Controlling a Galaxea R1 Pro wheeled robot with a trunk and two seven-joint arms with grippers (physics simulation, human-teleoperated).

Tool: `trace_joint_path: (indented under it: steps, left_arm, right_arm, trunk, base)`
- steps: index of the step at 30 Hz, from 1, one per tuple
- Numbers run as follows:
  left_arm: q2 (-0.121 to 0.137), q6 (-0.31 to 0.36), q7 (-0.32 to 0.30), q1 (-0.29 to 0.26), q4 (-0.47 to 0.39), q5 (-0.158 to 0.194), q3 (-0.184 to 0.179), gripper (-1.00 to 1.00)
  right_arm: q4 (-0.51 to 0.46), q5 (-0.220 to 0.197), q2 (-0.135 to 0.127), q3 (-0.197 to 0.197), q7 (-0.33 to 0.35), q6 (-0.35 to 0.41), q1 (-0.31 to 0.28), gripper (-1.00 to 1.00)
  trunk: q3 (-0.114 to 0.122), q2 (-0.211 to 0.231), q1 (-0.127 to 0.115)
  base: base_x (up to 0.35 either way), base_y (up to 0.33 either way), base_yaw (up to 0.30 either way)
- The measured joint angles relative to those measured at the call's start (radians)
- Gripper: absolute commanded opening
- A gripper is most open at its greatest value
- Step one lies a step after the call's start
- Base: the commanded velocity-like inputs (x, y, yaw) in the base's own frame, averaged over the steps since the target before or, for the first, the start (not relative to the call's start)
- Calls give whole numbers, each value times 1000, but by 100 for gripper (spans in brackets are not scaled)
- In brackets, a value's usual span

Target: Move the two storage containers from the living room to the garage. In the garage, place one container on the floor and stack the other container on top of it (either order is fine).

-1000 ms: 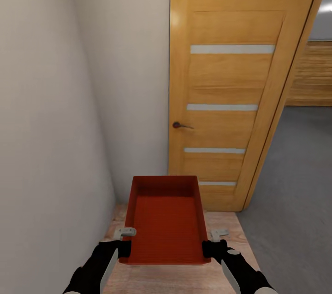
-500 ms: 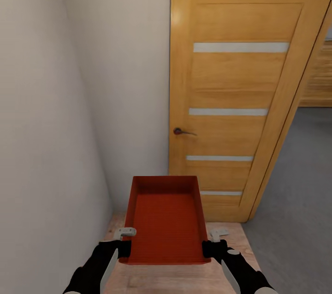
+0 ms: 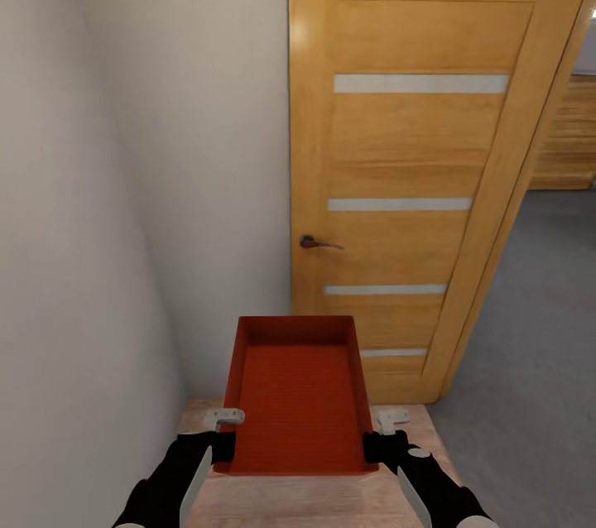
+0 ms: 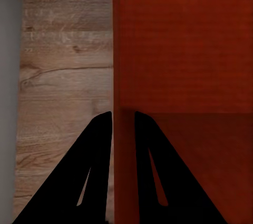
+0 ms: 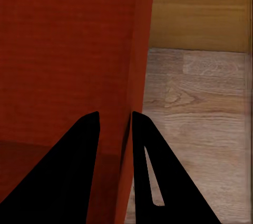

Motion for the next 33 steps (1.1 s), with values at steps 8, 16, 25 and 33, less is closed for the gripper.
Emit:
trace_joint_path:
  steps: [8,16,25,33]
  left_arm:
    - [1,0,0,0,1,1,0,-100]
    - [1,-1,-1,-1,2,1,0,-100]
    - [1,-1,0,0,1,1,0,-100]
    - [0,-1,0,0,1,1,1,-100]
  right_arm:
    - [0,-2,0,3,-2,0,0,-100]
    - [0,-3,0,3,-2,0,0,-100]
    - [0,-2,0,3,-2,0,0,-100]
    - [0,-2,0,3,-1,0,0,-100]
  trunk:
    - [0,0,0]
    - [0,0,0]
    - [0,0,0]
    - [0,0,0]
  base:
    - [1,0,-273]
    - [0,0,-275]
    - [1,1,-275]
    - [123,155,-275]
